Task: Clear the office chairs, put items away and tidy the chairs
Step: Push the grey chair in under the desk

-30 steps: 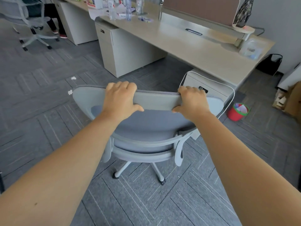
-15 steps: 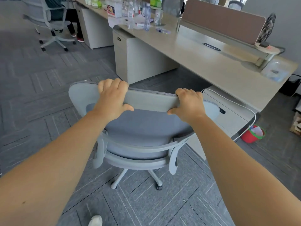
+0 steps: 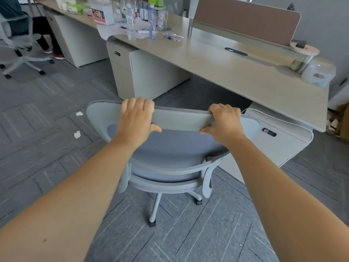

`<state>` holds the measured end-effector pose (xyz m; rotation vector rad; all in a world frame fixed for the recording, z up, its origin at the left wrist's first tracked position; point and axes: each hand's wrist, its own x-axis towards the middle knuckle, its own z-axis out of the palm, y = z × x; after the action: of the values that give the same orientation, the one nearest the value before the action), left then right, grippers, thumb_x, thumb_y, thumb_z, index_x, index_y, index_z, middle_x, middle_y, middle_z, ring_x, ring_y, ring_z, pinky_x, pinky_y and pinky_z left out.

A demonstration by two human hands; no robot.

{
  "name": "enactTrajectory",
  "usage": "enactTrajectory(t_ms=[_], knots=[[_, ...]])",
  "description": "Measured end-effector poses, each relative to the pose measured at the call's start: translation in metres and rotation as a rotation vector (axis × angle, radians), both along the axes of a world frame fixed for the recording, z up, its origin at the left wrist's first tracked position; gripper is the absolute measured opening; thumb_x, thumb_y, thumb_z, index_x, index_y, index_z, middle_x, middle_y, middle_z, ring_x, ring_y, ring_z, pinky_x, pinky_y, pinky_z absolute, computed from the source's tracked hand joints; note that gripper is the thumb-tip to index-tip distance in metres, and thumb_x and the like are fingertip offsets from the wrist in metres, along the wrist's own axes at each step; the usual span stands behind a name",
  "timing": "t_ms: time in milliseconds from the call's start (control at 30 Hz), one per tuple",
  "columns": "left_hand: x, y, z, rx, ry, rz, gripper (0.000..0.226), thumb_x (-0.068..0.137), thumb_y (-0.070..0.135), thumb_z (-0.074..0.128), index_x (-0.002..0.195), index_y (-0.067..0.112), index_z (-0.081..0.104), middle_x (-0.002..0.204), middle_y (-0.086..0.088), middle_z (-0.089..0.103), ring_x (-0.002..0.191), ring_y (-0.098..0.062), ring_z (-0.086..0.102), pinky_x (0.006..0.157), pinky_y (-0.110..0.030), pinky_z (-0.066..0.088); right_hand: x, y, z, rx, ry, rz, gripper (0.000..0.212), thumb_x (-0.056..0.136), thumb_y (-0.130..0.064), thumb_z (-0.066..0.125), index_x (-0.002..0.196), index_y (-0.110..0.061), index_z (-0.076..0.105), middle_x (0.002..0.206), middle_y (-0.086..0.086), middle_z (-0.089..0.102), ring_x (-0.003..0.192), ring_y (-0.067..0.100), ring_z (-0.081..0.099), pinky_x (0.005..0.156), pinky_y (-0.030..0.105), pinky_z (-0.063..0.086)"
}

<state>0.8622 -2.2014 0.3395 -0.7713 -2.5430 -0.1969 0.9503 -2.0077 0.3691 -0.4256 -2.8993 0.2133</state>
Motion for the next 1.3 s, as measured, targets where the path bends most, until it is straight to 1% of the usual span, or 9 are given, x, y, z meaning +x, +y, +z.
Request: enactTrajectory(t_ms=[67,167,267,367,567,767,900,1100,1300], knots=[[-0.029,-0.001,0.002,-0.02,0.036,-0.006,0.065,0.036,0.043,0.088,0.077,-0.001,0.061,0.068,-0.015,0.064,0.068,-0.033,0.063,0.077,-0.034,0.04,-0.025,-0.004,0.001,0.001,-0.009,-0.031,0.046,0.073,-0.03,0.075,0.107,-0.006,0.055,0.108,0.01,0.06,0.104,0.029,0.049,0.096,0.035,0.029],[-0.072,-0.001,0.003,-0.039,0.039,-0.036,0.068,0.033,0.044,0.087,0.077,0.0,0.061,0.067,-0.014,0.064,0.067,-0.033,0.064,0.077,-0.032,0.031,-0.06,-0.007,0.003,0.0,-0.012,-0.058,0.047,0.073,-0.031,0.075,0.107,-0.006,0.055,0.108,0.01,0.06,0.104,0.028,0.049,0.096,0.035,0.028],[-0.112,0.001,0.004,-0.059,0.029,-0.066,0.07,0.03,0.047,0.087,0.076,0.002,0.062,0.066,-0.012,0.065,0.066,-0.031,0.064,0.073,-0.033,0.052,-0.096,-0.009,0.004,0.021,-0.018,-0.071,0.046,0.075,-0.032,0.073,0.109,-0.007,0.055,0.109,0.009,0.06,0.106,0.028,0.05,0.098,0.034,0.029],[-0.152,0.006,0.007,-0.056,0.035,-0.109,0.071,0.025,0.048,0.087,0.073,0.002,0.062,0.063,-0.01,0.063,0.062,-0.029,0.063,0.073,-0.032,0.056,-0.133,-0.006,0.006,0.051,-0.045,-0.088,0.045,0.076,-0.034,0.072,0.107,-0.007,0.054,0.108,0.008,0.061,0.105,0.028,0.051,0.097,0.035,0.031],[-0.244,0.027,0.001,-0.079,0.127,-0.135,0.071,0.023,0.044,0.088,0.07,-0.001,0.06,0.06,-0.013,0.061,0.059,-0.03,0.062,0.083,-0.038,0.027,-0.211,0.008,0.003,0.049,-0.046,-0.134,0.044,0.074,-0.034,0.073,0.103,-0.007,0.055,0.105,0.009,0.063,0.102,0.029,0.053,0.094,0.034,0.032],[-0.324,0.042,0.002,-0.092,0.112,-0.216,0.072,0.023,0.046,0.088,0.071,-0.001,0.061,0.062,-0.012,0.063,0.062,-0.029,0.064,0.076,-0.036,0.057,-0.278,0.01,0.001,0.043,-0.034,-0.215,0.039,0.074,-0.034,0.073,0.098,-0.008,0.057,0.1,0.008,0.064,0.099,0.028,0.055,0.093,0.033,0.033],[-0.372,0.057,0.004,-0.121,0.123,-0.285,0.075,0.02,0.045,0.088,0.073,-0.001,0.062,0.062,-0.012,0.063,0.061,-0.031,0.064,0.076,-0.041,0.057,-0.313,0.015,0.004,0.028,-0.045,-0.292,0.035,0.073,-0.035,0.073,0.091,-0.011,0.054,0.084,0.003,0.051,0.097,0.029,0.055,0.091,0.034,0.033],[-0.437,0.082,0.003,-0.12,0.101,-0.415,0.073,0.023,0.044,0.089,0.073,-0.002,0.061,0.064,-0.014,0.066,0.063,-0.031,0.066,0.072,-0.038,0.058,-0.362,0.022,0.002,0.039,-0.031,-0.427,0.042,0.074,-0.034,0.073,0.102,-0.008,0.056,0.105,0.008,0.064,0.103,0.028,0.054,0.093,0.035,0.033],[-0.485,0.118,0.003,-0.074,0.106,-0.501,0.072,0.022,0.045,0.088,0.071,0.001,0.061,0.061,-0.012,0.064,0.06,-0.031,0.064,0.07,-0.037,0.058,-0.4,0.044,0.001,0.041,-0.035,-0.538,0.041,0.075,-0.032,0.072,0.103,-0.006,0.055,0.107,0.011,0.062,0.105,0.03,0.052,0.093,0.037,0.032]])
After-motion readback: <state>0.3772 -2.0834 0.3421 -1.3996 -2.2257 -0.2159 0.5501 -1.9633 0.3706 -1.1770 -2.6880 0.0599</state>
